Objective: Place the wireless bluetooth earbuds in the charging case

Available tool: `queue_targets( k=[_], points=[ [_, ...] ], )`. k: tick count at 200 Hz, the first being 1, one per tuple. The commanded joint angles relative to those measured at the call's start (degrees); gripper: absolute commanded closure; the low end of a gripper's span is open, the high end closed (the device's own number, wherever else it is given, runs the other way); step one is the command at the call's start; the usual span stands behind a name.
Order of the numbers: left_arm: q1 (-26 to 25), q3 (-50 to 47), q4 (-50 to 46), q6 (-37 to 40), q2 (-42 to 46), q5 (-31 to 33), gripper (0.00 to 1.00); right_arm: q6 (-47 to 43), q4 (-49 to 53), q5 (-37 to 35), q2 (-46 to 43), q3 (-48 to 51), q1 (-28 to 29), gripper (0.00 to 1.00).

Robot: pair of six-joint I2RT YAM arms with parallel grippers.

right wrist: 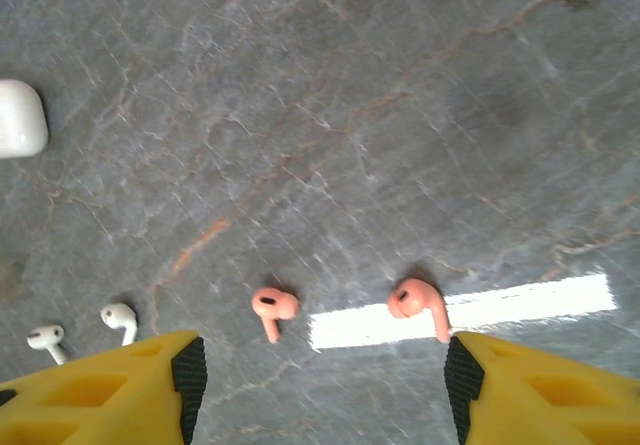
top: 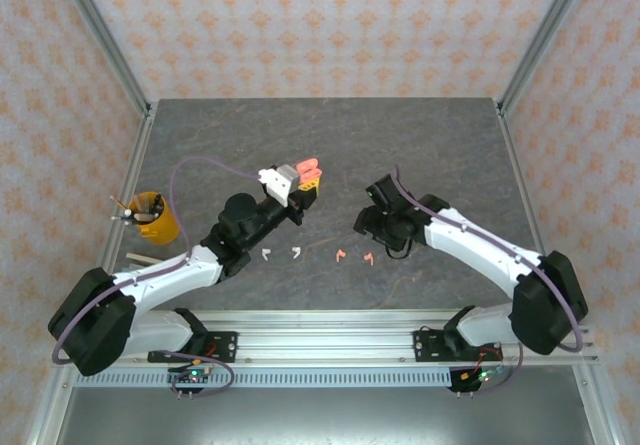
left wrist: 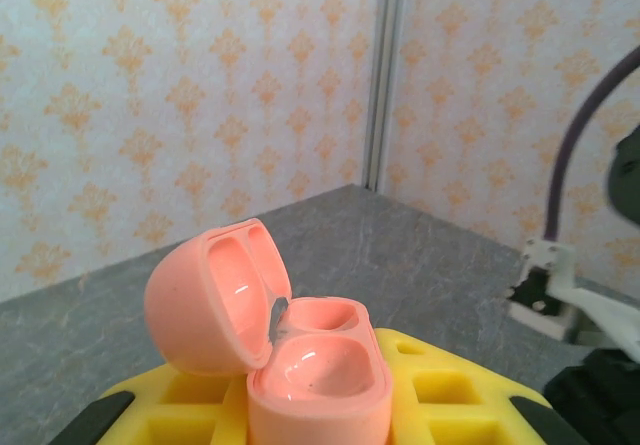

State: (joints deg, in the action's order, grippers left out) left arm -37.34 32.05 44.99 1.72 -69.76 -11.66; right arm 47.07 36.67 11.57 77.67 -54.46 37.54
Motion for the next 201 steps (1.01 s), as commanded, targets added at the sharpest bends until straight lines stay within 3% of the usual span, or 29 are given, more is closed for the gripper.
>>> queue_targets(
  k=[1,71,201],
  points=[
    [0.43,-0.15,4.64,2.63,2.05,-1.16,1.00,3.87,-0.08,-4.63,3.41,-3.67,1.84,0.34],
    [0.38,-2.09,13.17,7.02,2.88,8.59,1.00,6.49,2.86,-7.05,14.38,-10.57,7.33,0.36],
    [2.10,-1.03,11.11,6.90,4.01,8.25,1.00,14.51,6.27,-5.70,26.25,-15.52,11.14,0.37]
  ],
)
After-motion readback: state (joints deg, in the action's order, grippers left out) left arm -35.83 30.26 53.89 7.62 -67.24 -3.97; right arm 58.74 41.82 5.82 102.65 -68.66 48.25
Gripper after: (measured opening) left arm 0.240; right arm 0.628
